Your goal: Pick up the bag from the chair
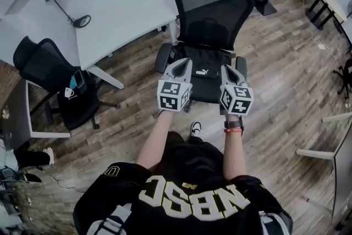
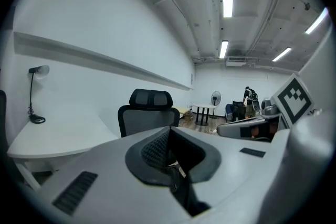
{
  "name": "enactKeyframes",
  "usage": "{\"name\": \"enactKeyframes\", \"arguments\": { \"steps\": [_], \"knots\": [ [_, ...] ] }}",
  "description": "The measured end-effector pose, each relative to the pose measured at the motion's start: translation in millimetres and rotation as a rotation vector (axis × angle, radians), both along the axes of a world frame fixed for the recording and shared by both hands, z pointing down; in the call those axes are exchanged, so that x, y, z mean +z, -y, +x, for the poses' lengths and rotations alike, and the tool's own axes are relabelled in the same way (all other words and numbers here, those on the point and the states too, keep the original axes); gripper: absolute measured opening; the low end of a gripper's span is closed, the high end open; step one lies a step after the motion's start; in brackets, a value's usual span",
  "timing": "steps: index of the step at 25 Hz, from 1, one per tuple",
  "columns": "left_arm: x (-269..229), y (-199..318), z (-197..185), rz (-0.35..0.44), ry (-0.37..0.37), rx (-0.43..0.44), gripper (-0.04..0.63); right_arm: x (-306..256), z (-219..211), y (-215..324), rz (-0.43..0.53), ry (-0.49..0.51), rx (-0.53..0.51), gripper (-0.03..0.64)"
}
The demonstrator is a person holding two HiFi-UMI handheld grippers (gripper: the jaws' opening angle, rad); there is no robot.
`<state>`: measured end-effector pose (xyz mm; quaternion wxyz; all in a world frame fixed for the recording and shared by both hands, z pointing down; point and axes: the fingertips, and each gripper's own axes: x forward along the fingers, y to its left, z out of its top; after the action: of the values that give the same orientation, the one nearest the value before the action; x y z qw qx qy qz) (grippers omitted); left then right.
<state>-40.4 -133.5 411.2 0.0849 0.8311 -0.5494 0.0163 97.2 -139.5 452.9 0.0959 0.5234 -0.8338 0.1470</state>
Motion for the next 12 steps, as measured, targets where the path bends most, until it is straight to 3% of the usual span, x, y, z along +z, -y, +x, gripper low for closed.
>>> {"name": "enactKeyframes", "arguments": {
  "steps": [12],
  "knots": [
    [85.3,68.4,17.5,-0.200,0.013,0.039,0.015,98.2,10.3,61.1,-0.242,0.016,-0.038,0.063]
  ]
}}
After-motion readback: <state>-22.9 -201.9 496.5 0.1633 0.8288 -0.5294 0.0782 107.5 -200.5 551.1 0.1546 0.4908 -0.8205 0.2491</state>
